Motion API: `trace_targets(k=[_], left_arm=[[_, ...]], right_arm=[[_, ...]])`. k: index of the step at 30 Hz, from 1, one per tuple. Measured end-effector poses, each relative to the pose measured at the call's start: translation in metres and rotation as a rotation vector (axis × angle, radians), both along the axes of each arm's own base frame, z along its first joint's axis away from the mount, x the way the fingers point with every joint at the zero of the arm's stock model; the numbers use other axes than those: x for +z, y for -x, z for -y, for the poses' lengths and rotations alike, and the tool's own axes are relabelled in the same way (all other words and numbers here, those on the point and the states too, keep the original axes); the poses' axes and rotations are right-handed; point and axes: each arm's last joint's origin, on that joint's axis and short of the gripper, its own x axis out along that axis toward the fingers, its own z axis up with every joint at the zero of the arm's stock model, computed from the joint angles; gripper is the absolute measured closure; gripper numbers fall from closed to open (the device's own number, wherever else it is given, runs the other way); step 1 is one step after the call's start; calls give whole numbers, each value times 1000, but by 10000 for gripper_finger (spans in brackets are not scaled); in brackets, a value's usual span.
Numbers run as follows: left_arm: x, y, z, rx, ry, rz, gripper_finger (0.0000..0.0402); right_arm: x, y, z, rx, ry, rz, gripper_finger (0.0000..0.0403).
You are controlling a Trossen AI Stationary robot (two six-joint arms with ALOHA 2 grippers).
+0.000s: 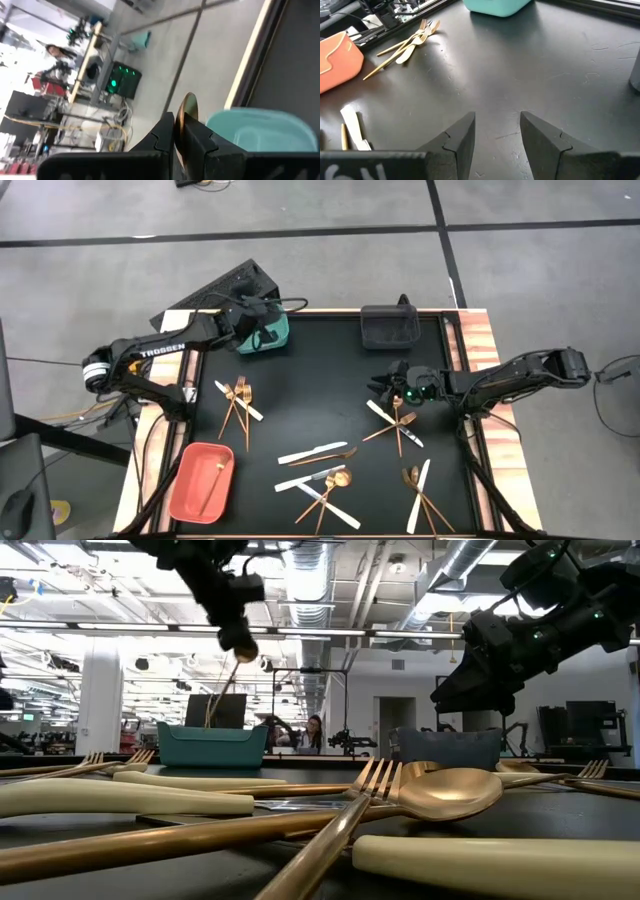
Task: Sort silverware by color (type)
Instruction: Put the gold spoon into the green bin, then put the yellow knife into the black bin
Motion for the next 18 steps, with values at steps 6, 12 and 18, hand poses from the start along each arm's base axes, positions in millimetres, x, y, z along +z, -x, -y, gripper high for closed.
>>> trace_targets(k=[6, 12, 18], left_arm=[[-19, 17, -16, 103, 54, -34, 388], [-33, 27, -25, 71, 137, -20, 364], [-39, 28, -25, 67, 166, 19, 320]], right_arm=[[0, 0, 0, -12, -9, 4, 228], [0, 0, 0, -27, -5, 6, 228], [0, 0, 0, -36, -26, 13, 228]])
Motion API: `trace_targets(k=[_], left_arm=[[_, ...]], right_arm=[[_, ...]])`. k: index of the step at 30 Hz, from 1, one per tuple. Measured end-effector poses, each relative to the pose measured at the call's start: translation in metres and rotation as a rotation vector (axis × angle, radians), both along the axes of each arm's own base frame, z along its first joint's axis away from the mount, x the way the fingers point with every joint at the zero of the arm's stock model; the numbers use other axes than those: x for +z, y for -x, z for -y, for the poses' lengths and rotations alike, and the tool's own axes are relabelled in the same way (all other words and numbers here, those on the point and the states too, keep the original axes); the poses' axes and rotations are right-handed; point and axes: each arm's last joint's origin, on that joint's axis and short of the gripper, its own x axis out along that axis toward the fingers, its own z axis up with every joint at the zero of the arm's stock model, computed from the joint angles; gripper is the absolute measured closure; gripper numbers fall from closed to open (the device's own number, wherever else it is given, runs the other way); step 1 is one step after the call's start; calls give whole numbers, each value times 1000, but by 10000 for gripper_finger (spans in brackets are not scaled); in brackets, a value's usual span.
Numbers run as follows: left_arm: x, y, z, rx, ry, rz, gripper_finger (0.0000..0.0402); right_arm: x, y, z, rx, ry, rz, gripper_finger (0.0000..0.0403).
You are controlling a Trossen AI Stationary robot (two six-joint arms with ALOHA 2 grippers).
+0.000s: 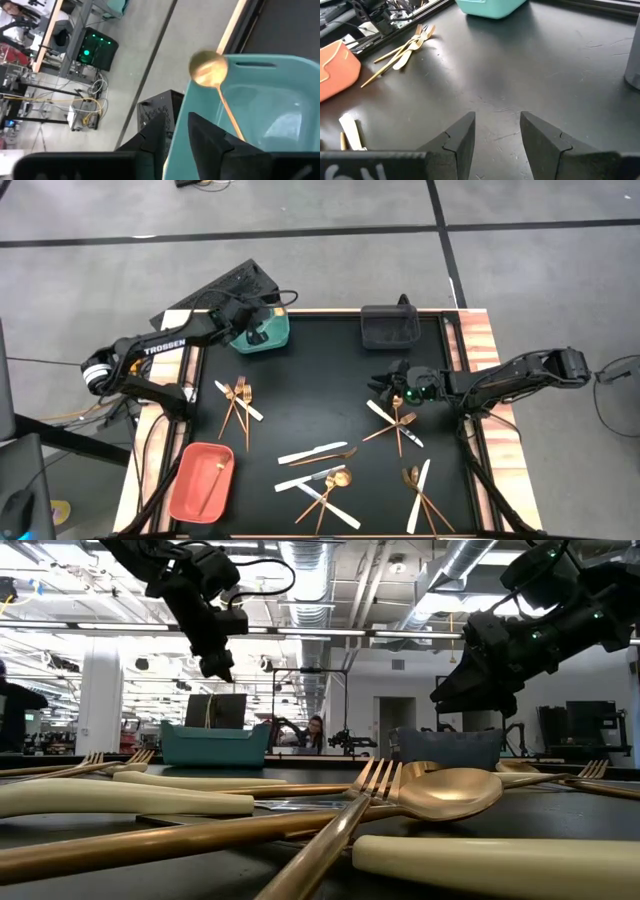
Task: Sort silverware by color (type)
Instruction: Put the yellow knife into the black bin
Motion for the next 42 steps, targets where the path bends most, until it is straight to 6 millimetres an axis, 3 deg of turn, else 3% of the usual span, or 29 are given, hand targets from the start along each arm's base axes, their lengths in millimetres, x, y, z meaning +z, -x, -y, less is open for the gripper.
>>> trace_targets(k=[7, 13, 18, 25, 33, 42], left_arm=[[-1, -8, 5, -20, 178, 282, 271], [-6, -30, 28, -383, 500, 636, 264], [-22, -45, 62, -583, 491, 793, 264], [-33, -51, 92, -590, 421, 817, 264], [-39, -56, 116, -596, 499, 798, 264], [-56, -63, 170, -711, 596, 649, 264]], right_arm=[[-3, 2, 0, -11, -26, -27, 228], [-17, 11, 0, -50, -93, -177, 228], [-28, 20, -1, -94, -150, -301, 228], [-29, 22, -1, -107, -163, -314, 228], [-11, 14, -4, -50, -135, -132, 228], [-2, 7, -9, 13, -57, -43, 228]])
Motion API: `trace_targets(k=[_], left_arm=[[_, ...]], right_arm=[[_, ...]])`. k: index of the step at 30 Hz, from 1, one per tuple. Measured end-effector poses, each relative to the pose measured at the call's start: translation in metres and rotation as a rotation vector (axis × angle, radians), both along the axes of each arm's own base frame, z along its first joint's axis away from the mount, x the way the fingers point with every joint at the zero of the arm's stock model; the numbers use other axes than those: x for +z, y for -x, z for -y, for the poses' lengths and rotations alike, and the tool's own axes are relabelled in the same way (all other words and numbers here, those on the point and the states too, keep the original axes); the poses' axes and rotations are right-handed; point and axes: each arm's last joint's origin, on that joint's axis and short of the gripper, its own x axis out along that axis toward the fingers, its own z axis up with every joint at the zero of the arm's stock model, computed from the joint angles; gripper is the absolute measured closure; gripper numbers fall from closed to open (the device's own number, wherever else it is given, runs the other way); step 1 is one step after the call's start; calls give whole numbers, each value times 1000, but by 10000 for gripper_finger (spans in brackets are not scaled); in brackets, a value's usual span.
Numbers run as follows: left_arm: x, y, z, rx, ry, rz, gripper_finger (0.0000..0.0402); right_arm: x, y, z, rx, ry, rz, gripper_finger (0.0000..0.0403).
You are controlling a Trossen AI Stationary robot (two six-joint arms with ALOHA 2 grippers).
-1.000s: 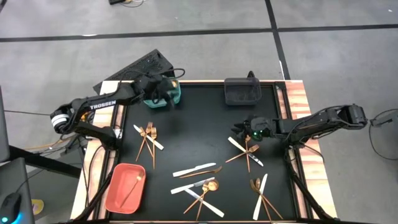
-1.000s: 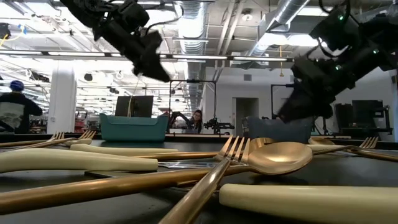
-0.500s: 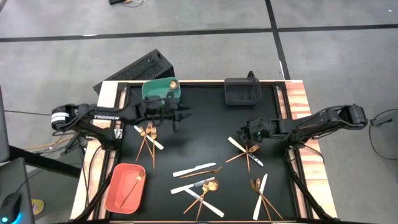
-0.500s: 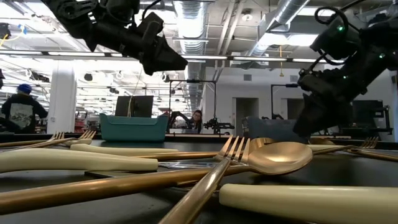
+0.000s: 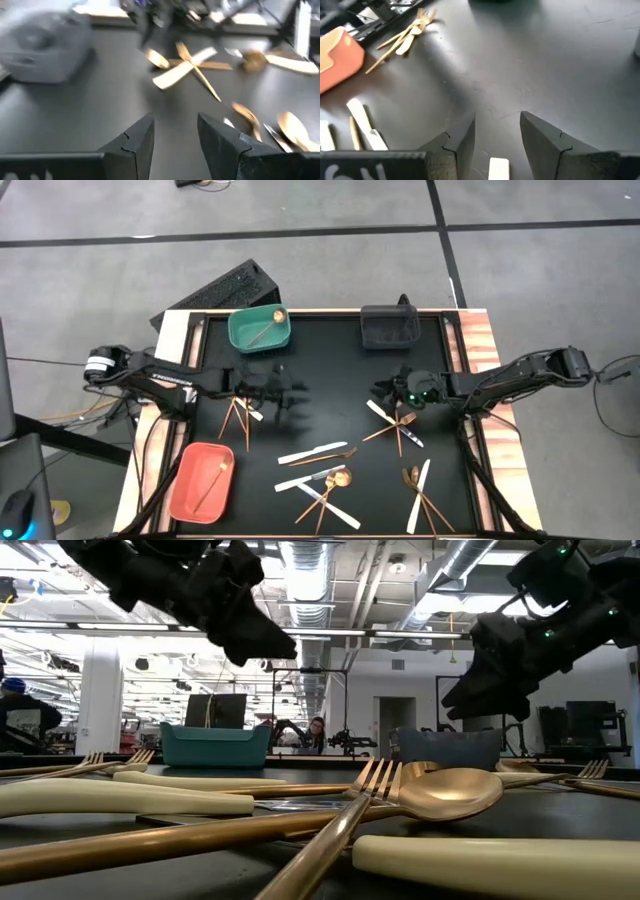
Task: Sort silverware by color (type)
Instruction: Put the yellow knife into the black bin
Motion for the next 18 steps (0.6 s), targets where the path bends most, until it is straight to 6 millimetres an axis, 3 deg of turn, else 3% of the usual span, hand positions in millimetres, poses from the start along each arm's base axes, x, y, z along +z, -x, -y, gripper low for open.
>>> trace_targets(k=[9, 18], left_arm=[[-68, -13, 65, -137, 62, -249, 264], [-97, -24, 103, -150, 59, -308, 264]], right_arm=[[1, 0, 1, -17, 8, 14, 228], [3, -1, 6, -50, 10, 30, 228]])
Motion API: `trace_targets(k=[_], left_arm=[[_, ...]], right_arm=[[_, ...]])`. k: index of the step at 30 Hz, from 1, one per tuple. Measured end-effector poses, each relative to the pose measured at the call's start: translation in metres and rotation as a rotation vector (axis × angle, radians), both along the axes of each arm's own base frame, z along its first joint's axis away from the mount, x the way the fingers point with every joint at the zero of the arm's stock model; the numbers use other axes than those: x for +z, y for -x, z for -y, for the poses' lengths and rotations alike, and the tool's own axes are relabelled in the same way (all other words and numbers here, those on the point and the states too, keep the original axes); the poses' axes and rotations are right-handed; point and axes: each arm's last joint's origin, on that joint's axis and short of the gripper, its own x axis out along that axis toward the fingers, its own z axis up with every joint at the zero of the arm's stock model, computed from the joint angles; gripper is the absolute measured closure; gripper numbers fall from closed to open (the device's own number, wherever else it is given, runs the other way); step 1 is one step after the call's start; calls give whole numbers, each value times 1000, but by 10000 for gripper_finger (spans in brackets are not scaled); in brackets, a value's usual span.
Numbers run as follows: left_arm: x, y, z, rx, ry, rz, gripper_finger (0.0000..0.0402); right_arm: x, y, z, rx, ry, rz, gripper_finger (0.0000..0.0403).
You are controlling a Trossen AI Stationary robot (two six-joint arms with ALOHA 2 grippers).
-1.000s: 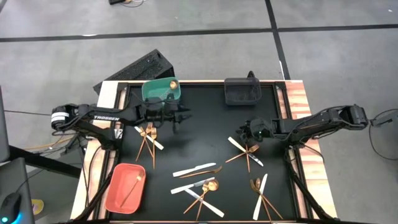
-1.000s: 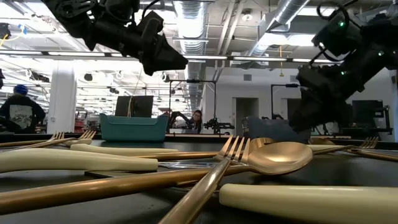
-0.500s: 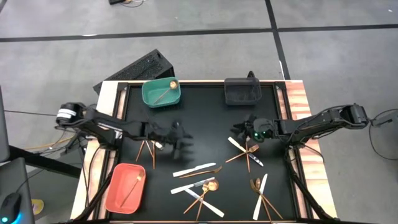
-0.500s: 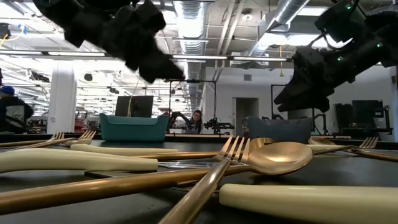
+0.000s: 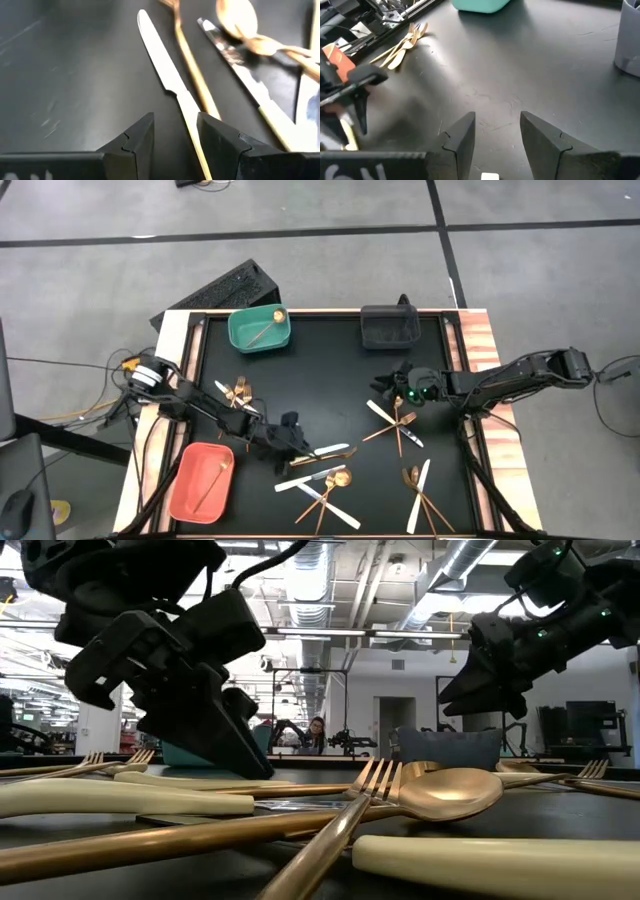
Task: Sort silverware by color (type)
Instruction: Put the yellow knife into the black bin
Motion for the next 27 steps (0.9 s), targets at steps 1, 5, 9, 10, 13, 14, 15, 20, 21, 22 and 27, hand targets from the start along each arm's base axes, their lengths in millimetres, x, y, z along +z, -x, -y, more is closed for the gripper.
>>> trace_targets(k=[1, 5, 9, 10, 13, 14, 15, 20, 21, 22, 27], left_arm=[[-2, -1, 3, -6, 1, 4, 264], [-4, -3, 9, -16, 3, 21, 264], [1, -4, 8, -3, -2, 47, 264], [2, -4, 8, 2, -3, 53, 264], [9, -5, 6, 8, 4, 72, 264], [10, -5, 6, 12, 8, 78, 264], [11, -5, 6, 13, 10, 80, 264], [9, -1, 13, -24, 62, 40, 264], [8, 0, 13, -24, 60, 23, 264], [7, 2, 14, -23, 55, 7, 264], [3, 4, 17, 5, 10, 0, 264]], right_arm=[[0, 0, 0, -1, 0, 2, 228], [0, 0, 0, 0, 0, 2, 228], [0, 0, 0, 1, -1, 3, 228], [0, 0, 0, 1, -1, 3, 228], [0, 0, 0, 1, -5, 4, 228], [0, 0, 0, 1, -7, 2, 228], [0, 0, 0, 1, -8, 0, 228], [0, 0, -2, 10, -8, 0, 228], [0, 0, -2, 10, -8, 0, 228], [0, 0, -2, 11, -9, 0, 228], [0, 0, -2, 7, -14, 2, 228]])
